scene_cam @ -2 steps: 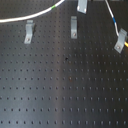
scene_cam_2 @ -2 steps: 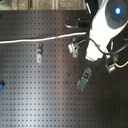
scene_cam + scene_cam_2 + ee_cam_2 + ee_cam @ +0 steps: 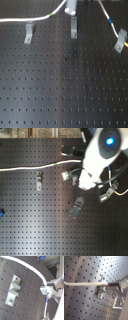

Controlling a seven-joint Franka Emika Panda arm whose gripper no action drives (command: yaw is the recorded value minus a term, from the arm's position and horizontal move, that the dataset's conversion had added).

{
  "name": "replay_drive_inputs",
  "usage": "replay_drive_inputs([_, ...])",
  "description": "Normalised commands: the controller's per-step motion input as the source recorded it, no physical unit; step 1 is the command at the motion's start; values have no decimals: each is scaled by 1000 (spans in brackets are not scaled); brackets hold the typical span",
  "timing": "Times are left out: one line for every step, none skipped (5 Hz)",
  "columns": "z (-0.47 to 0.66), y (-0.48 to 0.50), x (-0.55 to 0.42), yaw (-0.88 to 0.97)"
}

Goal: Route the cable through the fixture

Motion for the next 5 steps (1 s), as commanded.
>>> replay_drive_inputs([418, 668, -20, -186])
replay_drive_inputs([334, 243, 90, -766])
replay_drive_inputs([261, 43, -14, -1000])
replay_drive_inputs([-1, 48, 10, 0])
replay_drive_inputs([282, 64, -367, -603])
